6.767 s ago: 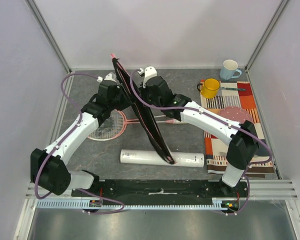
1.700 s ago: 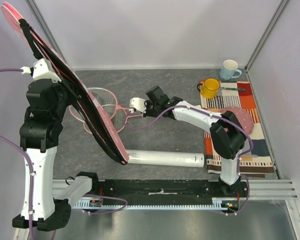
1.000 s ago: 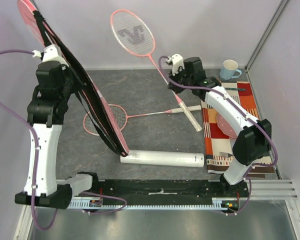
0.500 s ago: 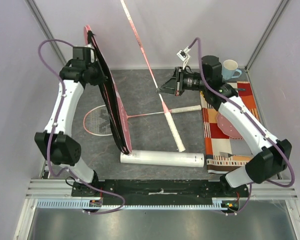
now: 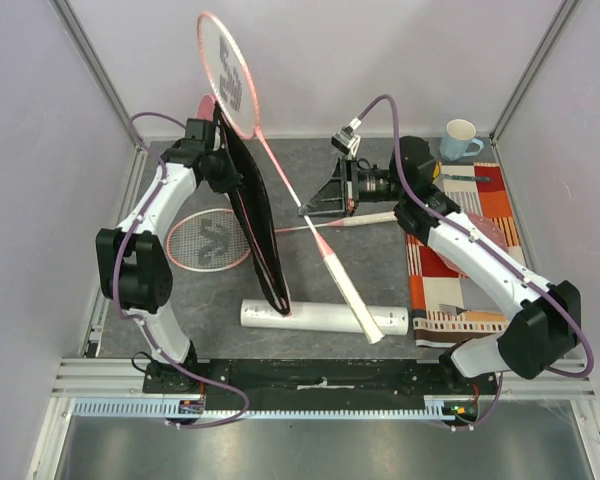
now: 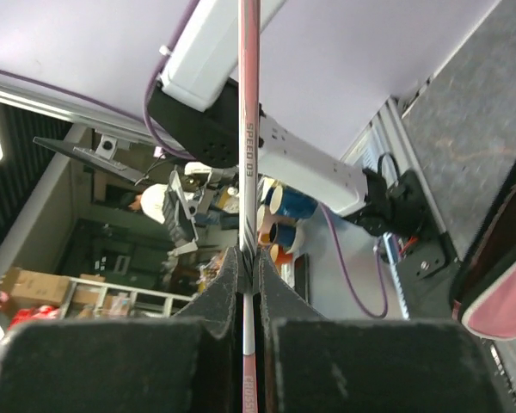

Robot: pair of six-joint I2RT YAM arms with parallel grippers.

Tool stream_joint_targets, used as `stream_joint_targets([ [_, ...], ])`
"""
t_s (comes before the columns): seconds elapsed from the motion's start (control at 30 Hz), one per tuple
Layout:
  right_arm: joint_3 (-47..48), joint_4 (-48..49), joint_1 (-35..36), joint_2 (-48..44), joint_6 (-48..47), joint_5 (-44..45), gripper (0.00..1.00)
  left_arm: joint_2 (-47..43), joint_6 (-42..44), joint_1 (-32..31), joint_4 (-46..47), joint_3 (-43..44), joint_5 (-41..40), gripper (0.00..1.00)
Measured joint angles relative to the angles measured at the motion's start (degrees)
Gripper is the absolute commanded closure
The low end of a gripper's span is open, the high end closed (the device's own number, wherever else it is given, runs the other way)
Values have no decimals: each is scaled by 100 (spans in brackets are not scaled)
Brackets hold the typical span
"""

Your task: Pack up the badminton gear

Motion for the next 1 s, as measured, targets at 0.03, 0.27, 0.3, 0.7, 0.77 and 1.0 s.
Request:
stream_joint_targets([
  [0.03, -96, 33, 48, -4, 59, -37, 100, -42, -63, 2, 249, -223, 61, 98],
  [0.27, -944, -162, 131, -17, 352, -7, 100, -673, -393, 101, 1370, -1508, 297, 98],
  [0.3, -997, -284, 140, -22, 328, 28, 100, -734, -426, 120, 1482, -1589, 348, 98],
  [0.7, -767, -940, 422, 129, 28, 203, 100, -973, -577, 238, 2035, -1893, 549, 98],
  [0.77, -756, -1016, 490, 177, -57, 205, 100, -973, -577, 238, 2041, -1873, 553, 98],
  [1.0, -763, -1344, 588, 221, -282, 321, 100, -973, -575, 243, 2022, -1692, 544, 98],
])
